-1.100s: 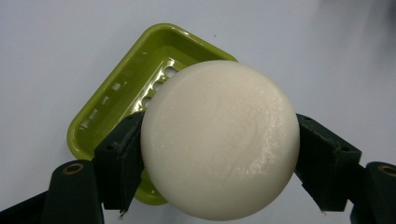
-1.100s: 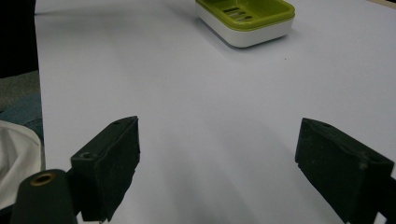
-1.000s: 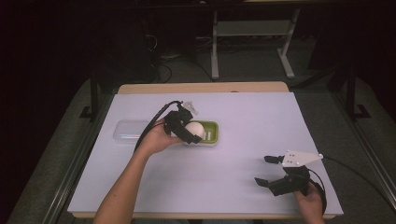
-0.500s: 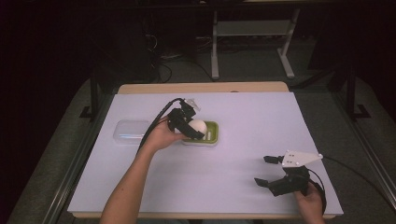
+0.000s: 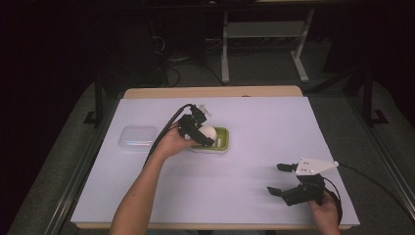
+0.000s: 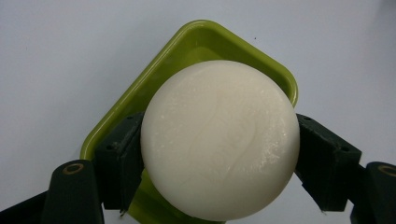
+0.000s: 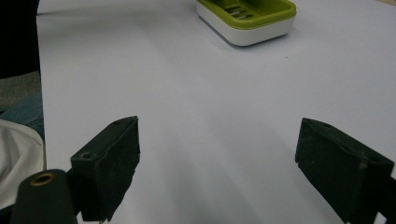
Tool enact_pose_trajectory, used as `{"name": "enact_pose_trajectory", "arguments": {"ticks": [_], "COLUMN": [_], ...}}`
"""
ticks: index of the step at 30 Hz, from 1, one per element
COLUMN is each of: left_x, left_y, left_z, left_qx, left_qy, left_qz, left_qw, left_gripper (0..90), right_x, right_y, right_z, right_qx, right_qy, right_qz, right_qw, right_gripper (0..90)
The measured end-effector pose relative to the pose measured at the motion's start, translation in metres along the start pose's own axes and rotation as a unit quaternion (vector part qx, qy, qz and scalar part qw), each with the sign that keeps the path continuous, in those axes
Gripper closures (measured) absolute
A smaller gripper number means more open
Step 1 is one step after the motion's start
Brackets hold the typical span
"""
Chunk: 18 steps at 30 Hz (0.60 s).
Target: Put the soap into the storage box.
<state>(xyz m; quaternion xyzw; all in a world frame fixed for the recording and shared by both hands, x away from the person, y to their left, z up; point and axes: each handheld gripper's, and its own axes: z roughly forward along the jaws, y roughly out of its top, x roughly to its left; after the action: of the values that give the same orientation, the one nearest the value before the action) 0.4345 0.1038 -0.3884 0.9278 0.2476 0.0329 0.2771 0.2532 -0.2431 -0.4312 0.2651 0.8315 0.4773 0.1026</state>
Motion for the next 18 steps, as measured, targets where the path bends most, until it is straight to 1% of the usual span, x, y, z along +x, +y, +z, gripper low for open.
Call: {"name": "enact_pose_trajectory", "arguments": {"ticks": [3, 5, 10, 11, 13, 18], "left_x": [0.0, 0.0, 0.001, 0.002, 0.001, 0.002], "left_y": [0.001, 0.002, 0.004, 0.005, 0.005, 0.005], "left_z": [0.0, 0.001, 0.004, 0.005, 0.007, 0.011], "left_qx": [0.001, -0.003, -0.003, -0.001, 0.002, 0.007], "left_qy": [0.002, 0.003, 0.008, 0.006, 0.009, 0.004], "left_qz": [0.001, 0.001, -0.006, -0.005, -0.007, -0.008], "left_qw": [1.0, 1.0, 0.9999, 1.0, 0.9999, 0.9999], "left_gripper": [24.8, 24.8, 24.8, 24.7, 24.8, 24.8], "right_x": [0.0, 0.0, 0.0, 0.0, 0.0, 0.001], "right_y": [0.0, 0.0, 0.0, 0.0, 0.0, 0.001], "right_z": [0.0, 0.001, 0.001, 0.001, 0.001, 0.001], "right_qx": [0.001, 0.001, 0.0, 0.0, 0.001, 0.001], "right_qy": [0.001, 0.001, 0.002, 0.002, 0.003, 0.003], "right_qz": [0.0, -0.001, -0.001, 0.0, -0.002, -0.004], "right_qw": [1.0, 1.0, 1.0, 1.0, 1.0, 1.0], "right_gripper": [13.1, 13.1, 13.1, 13.1, 13.1, 13.1]}}
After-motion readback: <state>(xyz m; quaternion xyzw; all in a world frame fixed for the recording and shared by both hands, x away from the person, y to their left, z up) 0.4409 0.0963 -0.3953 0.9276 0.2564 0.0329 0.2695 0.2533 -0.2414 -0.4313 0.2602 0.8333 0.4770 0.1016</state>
